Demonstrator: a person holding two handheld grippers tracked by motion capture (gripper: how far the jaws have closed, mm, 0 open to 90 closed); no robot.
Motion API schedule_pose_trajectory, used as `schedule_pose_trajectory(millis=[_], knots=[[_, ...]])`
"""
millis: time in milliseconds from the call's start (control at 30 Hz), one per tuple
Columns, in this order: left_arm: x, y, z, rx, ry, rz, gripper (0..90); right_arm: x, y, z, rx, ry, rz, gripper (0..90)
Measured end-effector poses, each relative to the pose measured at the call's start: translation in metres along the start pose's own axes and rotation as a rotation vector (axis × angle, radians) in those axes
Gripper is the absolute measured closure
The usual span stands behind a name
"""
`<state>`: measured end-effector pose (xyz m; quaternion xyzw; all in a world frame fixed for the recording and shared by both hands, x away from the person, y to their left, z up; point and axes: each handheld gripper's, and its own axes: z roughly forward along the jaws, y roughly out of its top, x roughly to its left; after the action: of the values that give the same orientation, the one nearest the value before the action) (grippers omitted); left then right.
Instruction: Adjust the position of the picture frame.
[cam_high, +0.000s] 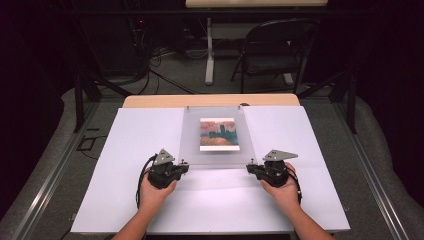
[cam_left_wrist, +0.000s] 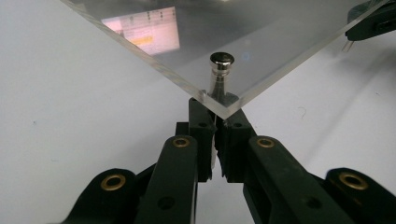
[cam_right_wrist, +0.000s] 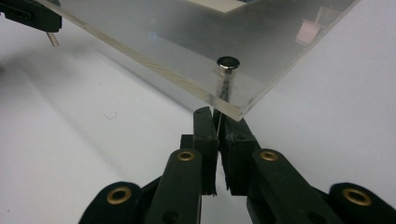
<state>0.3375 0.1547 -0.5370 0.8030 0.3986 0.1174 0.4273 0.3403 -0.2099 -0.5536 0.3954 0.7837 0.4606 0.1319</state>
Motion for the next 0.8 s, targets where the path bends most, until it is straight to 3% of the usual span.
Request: schedule_pose_trajectory(millis=[300,800], knots=[[0.006,-0.004,0.007,0.014,-0.007,-0.048,85.2,0.000,0.001,0.004,0.003,-0.013,-0.015,85.5],[0.008,-0.010,0.015,0.054,-0.008,-0.047,85.1,-0.001,-0.003,0.010,0.038,-0.027,-0.031,85.5]])
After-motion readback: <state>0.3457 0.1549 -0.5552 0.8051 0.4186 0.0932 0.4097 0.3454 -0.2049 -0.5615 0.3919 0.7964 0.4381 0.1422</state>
